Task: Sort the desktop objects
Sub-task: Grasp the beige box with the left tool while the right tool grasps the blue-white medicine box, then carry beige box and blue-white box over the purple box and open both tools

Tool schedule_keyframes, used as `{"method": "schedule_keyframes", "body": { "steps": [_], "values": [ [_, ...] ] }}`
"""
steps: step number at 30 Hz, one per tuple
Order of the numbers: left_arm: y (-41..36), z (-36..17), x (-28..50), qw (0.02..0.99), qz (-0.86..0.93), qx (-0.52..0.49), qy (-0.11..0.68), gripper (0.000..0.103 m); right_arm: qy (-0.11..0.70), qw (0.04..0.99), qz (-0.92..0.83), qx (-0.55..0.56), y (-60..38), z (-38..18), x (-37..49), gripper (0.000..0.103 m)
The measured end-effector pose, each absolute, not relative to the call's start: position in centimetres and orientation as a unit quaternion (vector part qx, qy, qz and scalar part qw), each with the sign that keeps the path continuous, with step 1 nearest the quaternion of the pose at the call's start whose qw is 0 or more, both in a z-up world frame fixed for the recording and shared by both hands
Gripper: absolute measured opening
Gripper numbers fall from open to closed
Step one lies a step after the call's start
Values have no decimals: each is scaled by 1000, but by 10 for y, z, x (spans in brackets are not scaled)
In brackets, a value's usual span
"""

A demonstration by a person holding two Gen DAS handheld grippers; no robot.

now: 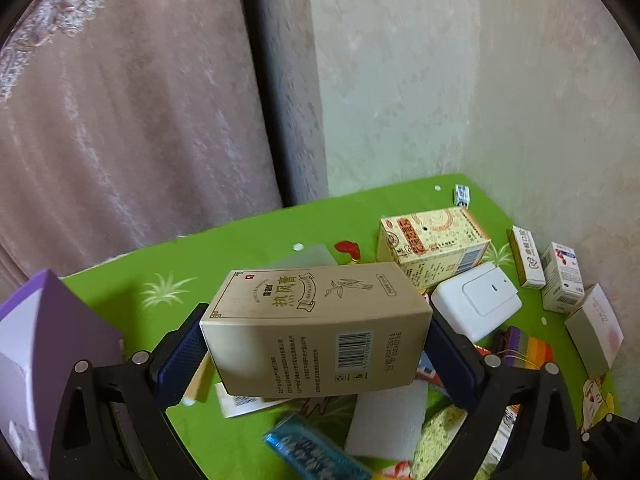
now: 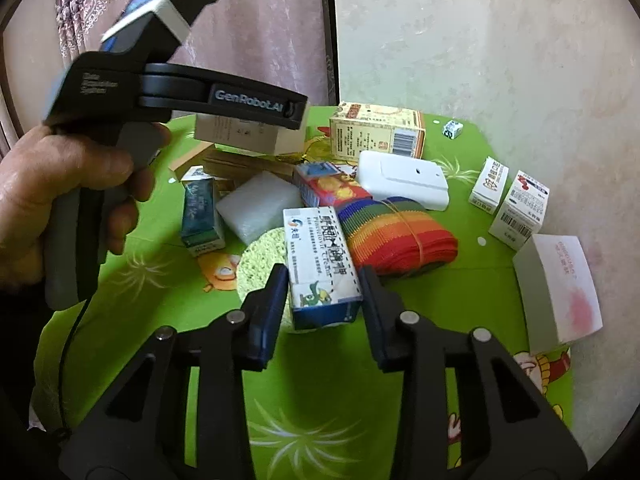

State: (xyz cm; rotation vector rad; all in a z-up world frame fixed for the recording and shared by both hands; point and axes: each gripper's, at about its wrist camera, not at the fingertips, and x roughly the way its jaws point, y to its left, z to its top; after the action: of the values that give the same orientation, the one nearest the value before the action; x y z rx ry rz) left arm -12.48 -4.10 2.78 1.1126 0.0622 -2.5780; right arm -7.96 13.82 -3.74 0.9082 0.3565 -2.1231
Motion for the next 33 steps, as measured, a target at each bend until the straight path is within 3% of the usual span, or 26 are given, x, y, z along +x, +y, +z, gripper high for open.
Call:
{"method": "schedule_keyframes", "body": {
  "steps": [17,33],
  "values": [
    [-84,83,-36,245,-915,317,37,100,132,413,-842,320,116,8,-54,37],
    [-188,104,86,363,-887,263,109,101,162,519,-799,256,0,59,12,37]
  ]
}}
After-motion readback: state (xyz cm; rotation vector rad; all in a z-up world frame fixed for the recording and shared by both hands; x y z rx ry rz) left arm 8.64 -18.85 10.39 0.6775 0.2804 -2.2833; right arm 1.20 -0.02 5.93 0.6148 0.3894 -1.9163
